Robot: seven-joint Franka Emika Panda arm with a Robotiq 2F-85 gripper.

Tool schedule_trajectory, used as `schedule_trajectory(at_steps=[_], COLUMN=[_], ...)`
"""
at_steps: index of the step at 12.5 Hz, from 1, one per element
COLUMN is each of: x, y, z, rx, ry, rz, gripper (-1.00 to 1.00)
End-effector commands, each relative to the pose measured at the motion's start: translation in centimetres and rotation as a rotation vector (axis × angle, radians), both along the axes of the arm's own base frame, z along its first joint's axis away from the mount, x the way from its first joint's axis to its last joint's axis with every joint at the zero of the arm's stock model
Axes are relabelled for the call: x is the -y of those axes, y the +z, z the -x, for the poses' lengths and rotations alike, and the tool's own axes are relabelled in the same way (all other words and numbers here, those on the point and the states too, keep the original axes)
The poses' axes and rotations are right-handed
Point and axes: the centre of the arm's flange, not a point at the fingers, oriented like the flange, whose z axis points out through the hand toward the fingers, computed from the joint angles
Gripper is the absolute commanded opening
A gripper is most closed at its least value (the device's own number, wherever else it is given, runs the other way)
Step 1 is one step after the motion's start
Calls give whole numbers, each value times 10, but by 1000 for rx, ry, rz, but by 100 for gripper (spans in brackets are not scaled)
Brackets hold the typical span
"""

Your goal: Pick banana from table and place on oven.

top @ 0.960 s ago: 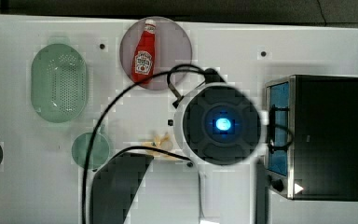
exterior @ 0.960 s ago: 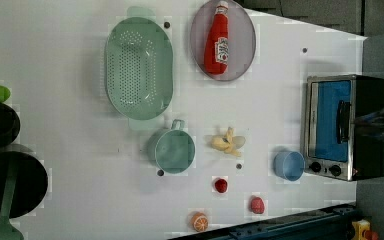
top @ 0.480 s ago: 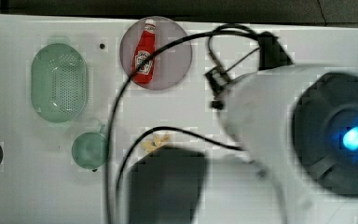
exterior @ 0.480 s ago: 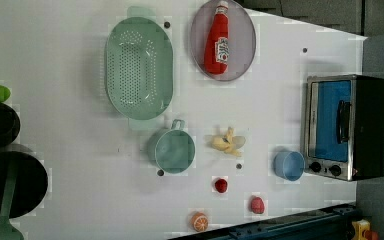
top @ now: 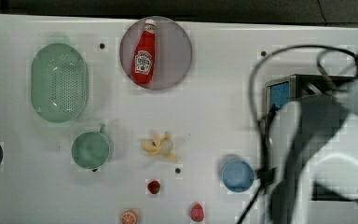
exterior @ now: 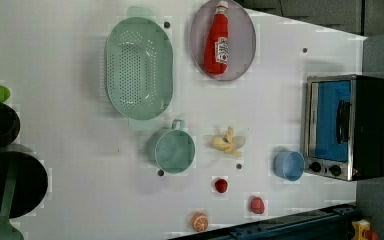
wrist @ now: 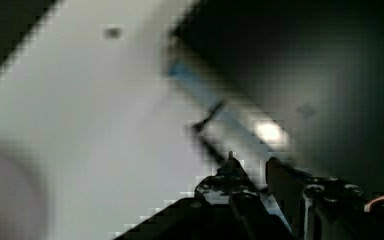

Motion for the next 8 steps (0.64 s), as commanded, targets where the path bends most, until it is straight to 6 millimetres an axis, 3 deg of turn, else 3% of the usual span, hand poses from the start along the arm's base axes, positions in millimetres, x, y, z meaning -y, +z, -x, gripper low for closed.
schedule_trajectory(at_steps=[1, 4, 8], x=[77, 97, 99], y=[-8, -44, -57], z=[40, 45, 38], rx=[-8, -62, -63], ry=[158, 138, 138], rz=[15, -15, -1], gripper=[-58, -53, 34])
